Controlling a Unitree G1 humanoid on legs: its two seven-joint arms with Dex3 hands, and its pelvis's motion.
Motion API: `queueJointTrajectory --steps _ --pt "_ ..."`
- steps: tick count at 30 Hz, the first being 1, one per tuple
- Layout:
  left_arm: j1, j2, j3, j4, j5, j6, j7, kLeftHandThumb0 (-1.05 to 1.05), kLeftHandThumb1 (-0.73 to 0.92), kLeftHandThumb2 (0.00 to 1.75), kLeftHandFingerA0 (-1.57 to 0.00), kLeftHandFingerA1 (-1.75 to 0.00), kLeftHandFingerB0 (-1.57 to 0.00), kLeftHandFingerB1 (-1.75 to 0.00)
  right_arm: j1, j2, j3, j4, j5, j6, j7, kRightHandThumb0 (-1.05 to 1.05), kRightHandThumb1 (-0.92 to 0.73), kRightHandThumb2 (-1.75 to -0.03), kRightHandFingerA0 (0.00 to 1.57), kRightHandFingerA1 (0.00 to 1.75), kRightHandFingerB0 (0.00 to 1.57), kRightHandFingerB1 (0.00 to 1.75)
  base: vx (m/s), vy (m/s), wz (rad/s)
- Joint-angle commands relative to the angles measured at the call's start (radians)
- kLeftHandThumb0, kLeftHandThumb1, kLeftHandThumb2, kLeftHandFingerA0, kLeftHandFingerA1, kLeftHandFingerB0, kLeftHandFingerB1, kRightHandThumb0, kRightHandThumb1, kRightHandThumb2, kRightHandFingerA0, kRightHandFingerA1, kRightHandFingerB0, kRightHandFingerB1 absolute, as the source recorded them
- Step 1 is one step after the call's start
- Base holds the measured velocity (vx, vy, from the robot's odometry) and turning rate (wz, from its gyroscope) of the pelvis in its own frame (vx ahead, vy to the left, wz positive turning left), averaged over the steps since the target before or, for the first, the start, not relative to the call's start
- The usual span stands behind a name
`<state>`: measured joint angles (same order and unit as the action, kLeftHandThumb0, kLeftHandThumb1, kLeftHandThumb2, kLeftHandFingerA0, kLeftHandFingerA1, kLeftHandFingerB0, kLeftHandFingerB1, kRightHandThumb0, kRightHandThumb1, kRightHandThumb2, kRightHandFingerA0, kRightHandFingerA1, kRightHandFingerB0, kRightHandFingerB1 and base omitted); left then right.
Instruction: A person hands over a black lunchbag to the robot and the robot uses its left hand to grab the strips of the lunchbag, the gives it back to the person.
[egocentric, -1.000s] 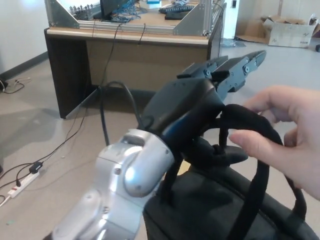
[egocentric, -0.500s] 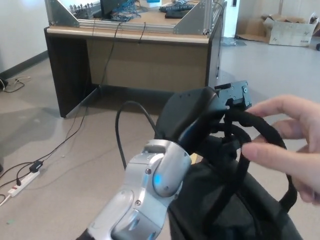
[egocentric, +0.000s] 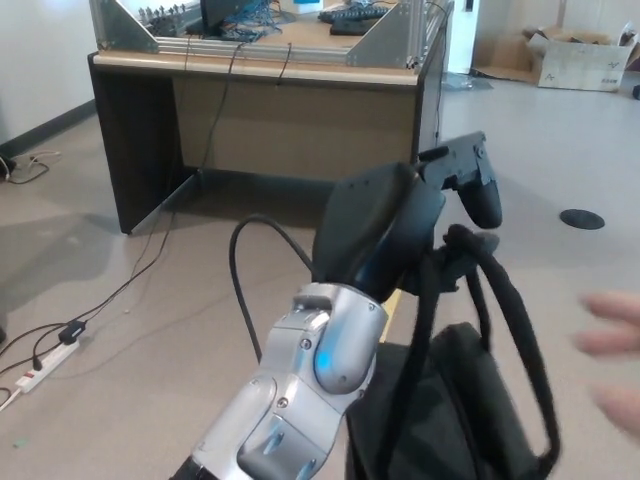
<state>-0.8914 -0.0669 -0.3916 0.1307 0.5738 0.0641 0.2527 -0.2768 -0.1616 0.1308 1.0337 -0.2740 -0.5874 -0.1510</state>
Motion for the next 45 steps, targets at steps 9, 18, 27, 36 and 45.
queueJointTrajectory --steps 9,18,27,36,45 --pt "-0.016 0.000 0.171 -0.035 -0.064 -0.300 0.201 -0.18 0.62 0.56 -0.81 -1.75 -0.59 -1.74 0.008 -0.025 -0.006 0.013 0.007 0.004 0.022 -0.52 -0.53 -0.90 0.53 0.61 0.40 0.53 0.00 0.000 0.00" --pt "0.072 0.086 0.309 -0.093 -0.096 -0.382 0.214 -0.20 0.65 0.57 -0.78 -1.75 -0.60 -1.72 0.011 -0.047 -0.004 0.012 -0.002 0.000 0.028 -0.53 -0.65 -0.59 0.59 0.47 0.54 0.43 0.00 0.000 0.00" --pt "0.247 0.203 0.487 -0.215 -0.133 -0.437 0.213 -0.21 0.67 0.57 -0.84 -1.75 -0.63 -1.75 0.040 -0.041 -0.006 0.012 0.010 -0.018 0.044 -0.51 -0.65 -0.59 0.59 0.46 0.55 0.43 0.00 0.000 0.00" --pt "0.515 0.281 0.668 -0.253 -0.233 -0.608 0.206 -0.36 0.48 0.84 -1.18 -1.43 -0.94 -1.30 0.043 -0.060 0.005 -0.006 -0.011 0.003 0.031 -0.57 -0.58 -0.92 0.52 0.58 0.45 0.53 0.00 0.000 0.00" --pt "0.858 0.251 0.737 -0.160 -0.249 -0.826 0.231 -0.13 0.66 0.56 -0.86 -1.75 -0.69 -1.69 0.031 -0.059 0.005 -0.002 -0.009 -0.002 0.023 -0.54 -0.56 -0.93 0.56 0.62 0.44 0.54 0.00 0.000 0.00"
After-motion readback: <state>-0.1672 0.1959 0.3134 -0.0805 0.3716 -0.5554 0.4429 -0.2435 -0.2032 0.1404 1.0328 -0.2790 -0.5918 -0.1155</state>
